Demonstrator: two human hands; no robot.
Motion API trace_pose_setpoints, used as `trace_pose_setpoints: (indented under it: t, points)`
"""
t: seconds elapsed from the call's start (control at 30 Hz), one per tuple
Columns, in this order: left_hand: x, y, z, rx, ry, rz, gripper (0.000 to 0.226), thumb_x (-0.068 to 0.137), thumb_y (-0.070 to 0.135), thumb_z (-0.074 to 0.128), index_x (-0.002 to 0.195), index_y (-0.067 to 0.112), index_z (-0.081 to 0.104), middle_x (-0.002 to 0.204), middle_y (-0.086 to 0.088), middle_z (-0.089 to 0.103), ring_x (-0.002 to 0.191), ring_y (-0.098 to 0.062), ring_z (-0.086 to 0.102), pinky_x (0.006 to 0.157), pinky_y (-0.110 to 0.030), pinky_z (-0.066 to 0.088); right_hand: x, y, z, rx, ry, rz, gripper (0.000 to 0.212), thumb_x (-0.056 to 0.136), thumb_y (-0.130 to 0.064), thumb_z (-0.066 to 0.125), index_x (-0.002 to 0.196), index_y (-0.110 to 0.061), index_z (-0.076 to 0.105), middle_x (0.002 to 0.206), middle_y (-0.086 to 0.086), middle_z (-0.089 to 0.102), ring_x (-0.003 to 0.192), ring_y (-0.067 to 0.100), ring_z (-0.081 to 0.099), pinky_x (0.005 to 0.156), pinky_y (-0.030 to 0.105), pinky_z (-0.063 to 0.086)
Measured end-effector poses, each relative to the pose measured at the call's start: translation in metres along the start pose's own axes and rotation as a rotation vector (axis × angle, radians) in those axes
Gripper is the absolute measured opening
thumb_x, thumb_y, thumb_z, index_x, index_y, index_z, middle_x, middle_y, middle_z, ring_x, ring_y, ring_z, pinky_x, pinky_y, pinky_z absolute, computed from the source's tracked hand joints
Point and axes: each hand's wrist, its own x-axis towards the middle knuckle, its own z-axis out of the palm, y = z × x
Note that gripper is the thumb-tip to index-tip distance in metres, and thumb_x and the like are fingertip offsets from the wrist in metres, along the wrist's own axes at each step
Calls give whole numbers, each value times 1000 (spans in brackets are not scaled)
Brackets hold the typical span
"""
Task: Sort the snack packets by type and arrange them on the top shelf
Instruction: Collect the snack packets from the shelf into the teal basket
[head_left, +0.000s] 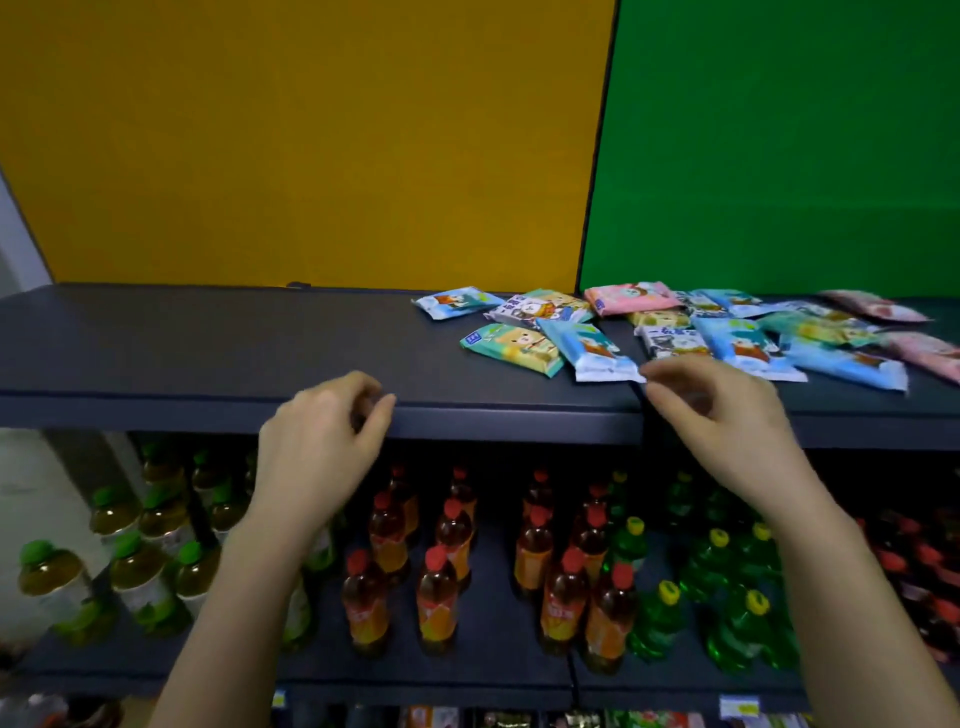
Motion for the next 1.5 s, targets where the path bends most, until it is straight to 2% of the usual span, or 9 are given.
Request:
trace_pose_setpoints:
  t: [0.13,0.33,0.5,0.63,0.87,1.03,1.2,1.4,1.5]
  points:
    - [41,19,23,-81,-26,-72,28,91,42,50,97,20,66,94,-1,69,94,-31,62,77,-38,48,60,10,17,41,-52,83,20,89,-28,58,103,-17,67,99,0,68,89,12,58,71,21,38]
    - [85,42,69,-63,-194,-172,41,90,52,45,106,19,62,109,-6,65,106,-31,56,82,-35,42,114,18,59,-274,-335,235,58,85,-61,47,103,-5,51,103,15,54,98,31,52,65,33,32]
    - [104,60,89,20,-342,-194,70,83,69,39,120,11,52,119,-17,56,118,-31,45,89,-40,40,126,17,60,-216,-452,353,58,77,-64,57,85,-7,47,76,5,45,65,17,42,52,30,27]
    - [117,76,95,-40,-414,-230,91,72,78,44,131,8,44,134,-14,49,128,-30,38,96,-41,39,132,27,63,45,-356,371,66,70,-55,70,113,-7,53,103,7,59,86,22,56,64,31,41]
    - [137,80,115,-254,-497,-236,109,58,59,78,142,9,28,147,-10,35,135,-26,34,108,-40,35,118,37,47,259,-173,295,48,80,-40,68,112,-11,48,108,7,61,94,25,58,76,37,46]
    - [136,77,122,-667,-323,-343,102,53,21,90,138,20,33,136,-6,47,122,-23,48,102,-41,43,102,44,37,407,-82,318,43,80,-35,69,114,-15,52,108,2,64,95,21,61,86,38,48]
    - [126,78,110,-1107,-249,-573,85,69,-3,77,138,5,27,118,-18,63,95,-23,61,88,-36,50,88,47,33,537,-31,362,35,82,-34,68,107,-19,50,105,2,65,92,20,62,84,36,47]
    - [77,13,39,-1286,-43,-600,16,86,-1,58,101,1,62,72,-4,74,60,-12,69,61,-24,57,72,20,45,737,-64,290,34,81,-27,69,109,-18,52,104,-1,68,85,13,65,74,28,50]
    - [30,-36,-19,-1232,153,-677,12,88,2,56,90,12,62,66,2,73,58,-7,69,57,-22,57,61,-16,71,824,-137,212,27,81,-24,69,104,-21,55,101,-5,69,83,7,65,76,24,52]
